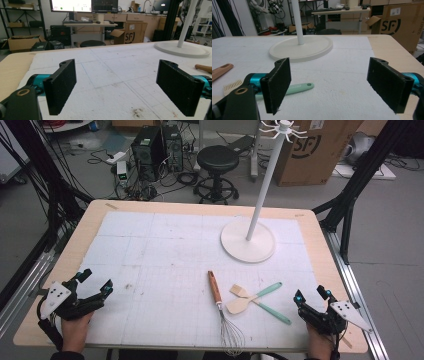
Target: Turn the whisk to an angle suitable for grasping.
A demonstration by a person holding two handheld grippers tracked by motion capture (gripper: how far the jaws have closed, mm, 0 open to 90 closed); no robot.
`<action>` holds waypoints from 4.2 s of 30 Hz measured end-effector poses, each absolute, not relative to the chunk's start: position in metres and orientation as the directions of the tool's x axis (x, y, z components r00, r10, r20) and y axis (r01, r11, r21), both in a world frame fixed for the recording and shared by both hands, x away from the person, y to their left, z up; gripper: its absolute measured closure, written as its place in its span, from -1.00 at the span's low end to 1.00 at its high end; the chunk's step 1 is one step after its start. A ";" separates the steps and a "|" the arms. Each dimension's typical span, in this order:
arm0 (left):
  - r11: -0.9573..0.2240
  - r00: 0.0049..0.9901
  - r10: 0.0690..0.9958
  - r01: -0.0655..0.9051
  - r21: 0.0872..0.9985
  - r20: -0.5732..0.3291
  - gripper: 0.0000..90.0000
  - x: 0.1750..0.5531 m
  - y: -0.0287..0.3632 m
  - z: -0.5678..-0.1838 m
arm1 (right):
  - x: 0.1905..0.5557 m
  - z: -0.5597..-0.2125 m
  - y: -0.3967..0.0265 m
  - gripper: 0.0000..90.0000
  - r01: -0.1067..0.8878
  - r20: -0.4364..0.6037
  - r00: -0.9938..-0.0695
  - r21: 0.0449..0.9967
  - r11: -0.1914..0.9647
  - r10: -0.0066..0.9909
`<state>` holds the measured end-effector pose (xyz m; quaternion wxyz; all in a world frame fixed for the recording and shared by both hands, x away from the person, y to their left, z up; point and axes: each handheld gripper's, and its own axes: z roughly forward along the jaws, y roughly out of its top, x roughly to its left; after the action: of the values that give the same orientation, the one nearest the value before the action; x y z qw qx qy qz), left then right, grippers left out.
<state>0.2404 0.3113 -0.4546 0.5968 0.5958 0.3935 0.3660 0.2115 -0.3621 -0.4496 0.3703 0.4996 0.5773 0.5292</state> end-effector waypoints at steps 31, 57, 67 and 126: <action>0.023 0.426 0.904 0.031 0.999 -0.033 -0.60 0.240 0.311 -0.454 | 0.207 -0.441 -0.235 0.98 0.354 0.090 -0.850 0.827 0.436 0.519; 0.024 0.424 0.905 0.021 0.999 -0.031 -0.59 0.239 0.312 -0.455 | 0.234 -0.440 -0.173 0.98 0.395 0.146 -0.865 0.789 0.470 0.481; 0.024 0.425 0.905 0.017 1.000 -0.029 -0.59 0.239 0.312 -0.455 | 0.238 -0.446 -0.147 0.98 0.404 0.147 -0.867 0.767 0.499 0.476; 0.004 0.445 0.893 0.158 0.987 -0.075 -0.56 0.243 0.330 -0.446 | 0.277 -0.437 -0.026 0.94 0.364 0.122 -0.887 0.777 0.513 0.445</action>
<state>0.2430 0.3298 -0.4463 0.5722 0.6285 0.4180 0.3208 0.2774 -0.0262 -0.4371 0.0461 0.2328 0.8686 0.4349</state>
